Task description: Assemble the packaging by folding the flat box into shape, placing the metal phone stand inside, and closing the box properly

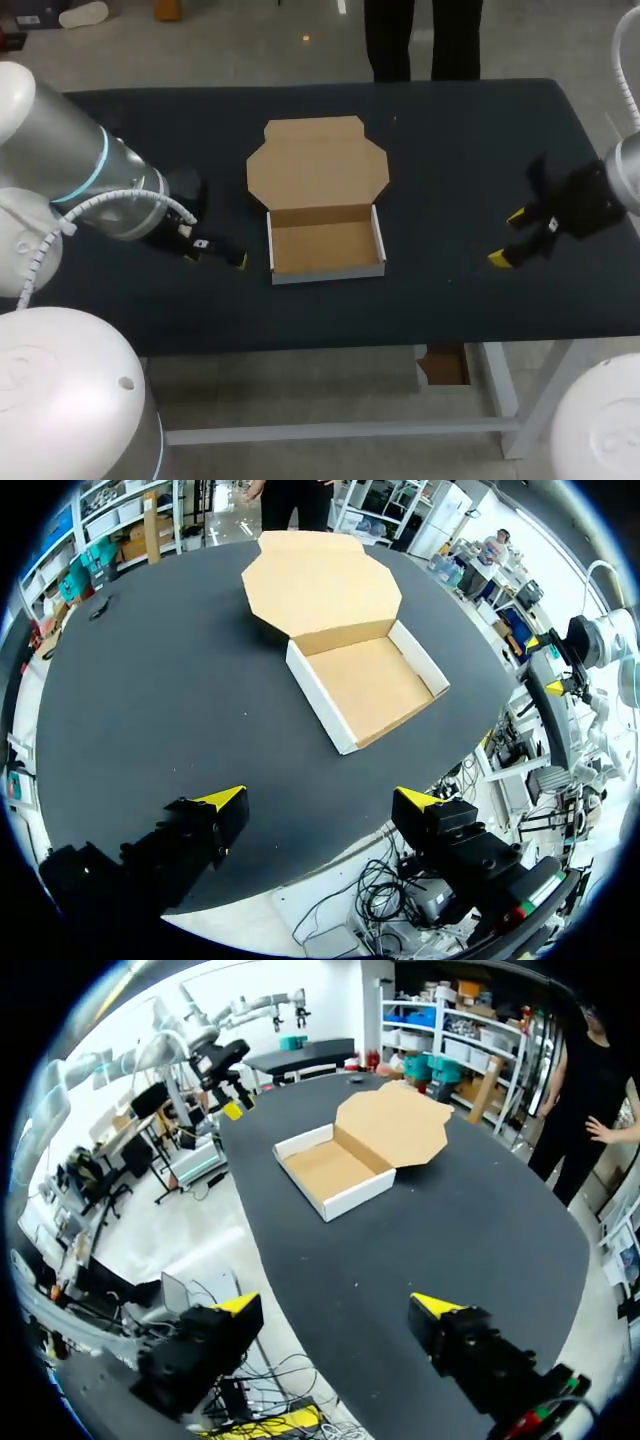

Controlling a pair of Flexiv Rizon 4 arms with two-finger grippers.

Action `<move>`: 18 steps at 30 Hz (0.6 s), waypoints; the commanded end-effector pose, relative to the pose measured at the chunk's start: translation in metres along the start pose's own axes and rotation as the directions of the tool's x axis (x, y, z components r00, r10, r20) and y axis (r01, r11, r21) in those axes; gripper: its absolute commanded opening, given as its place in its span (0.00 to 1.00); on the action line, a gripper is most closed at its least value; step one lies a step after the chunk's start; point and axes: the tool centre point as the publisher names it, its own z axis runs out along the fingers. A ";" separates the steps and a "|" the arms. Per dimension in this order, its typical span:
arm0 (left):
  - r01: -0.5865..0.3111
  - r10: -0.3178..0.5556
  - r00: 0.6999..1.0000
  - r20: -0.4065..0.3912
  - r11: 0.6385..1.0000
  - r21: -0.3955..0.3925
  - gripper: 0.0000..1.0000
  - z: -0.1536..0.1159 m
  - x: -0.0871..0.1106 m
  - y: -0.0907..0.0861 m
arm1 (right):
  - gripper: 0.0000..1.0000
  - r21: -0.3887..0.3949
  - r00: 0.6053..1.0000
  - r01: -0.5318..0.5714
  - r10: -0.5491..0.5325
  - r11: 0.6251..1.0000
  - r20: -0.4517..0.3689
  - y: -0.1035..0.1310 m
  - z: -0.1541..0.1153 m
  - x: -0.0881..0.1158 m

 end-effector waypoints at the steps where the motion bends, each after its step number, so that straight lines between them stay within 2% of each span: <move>1: 0.067 -0.068 0.998 0.004 0.996 0.052 1.00 -0.032 -0.002 0.016 | 1.00 0.033 0.995 -0.074 0.071 0.997 0.076 0.006 -0.016 0.009; 2: 0.105 -0.106 0.994 0.018 0.993 0.053 1.00 -0.035 -0.003 0.018 | 1.00 0.031 0.992 -0.097 0.094 0.995 0.088 0.006 -0.020 0.009; 9: 0.227 -0.228 0.974 0.007 0.973 0.049 1.00 -0.064 -0.009 0.031 | 1.00 0.006 0.963 -0.227 0.224 0.974 0.151 0.007 -0.043 0.009; 13: 0.266 -0.267 0.964 0.010 0.963 0.051 1.00 -0.079 -0.008 0.037 | 1.00 -0.008 0.945 -0.282 0.280 0.959 0.169 0.005 -0.056 0.007; 18: 0.328 -0.329 0.944 0.018 0.943 0.052 1.00 -0.096 -0.003 0.039 | 1.00 -0.039 0.908 -0.382 0.383 0.923 0.169 0.003 -0.071 0.007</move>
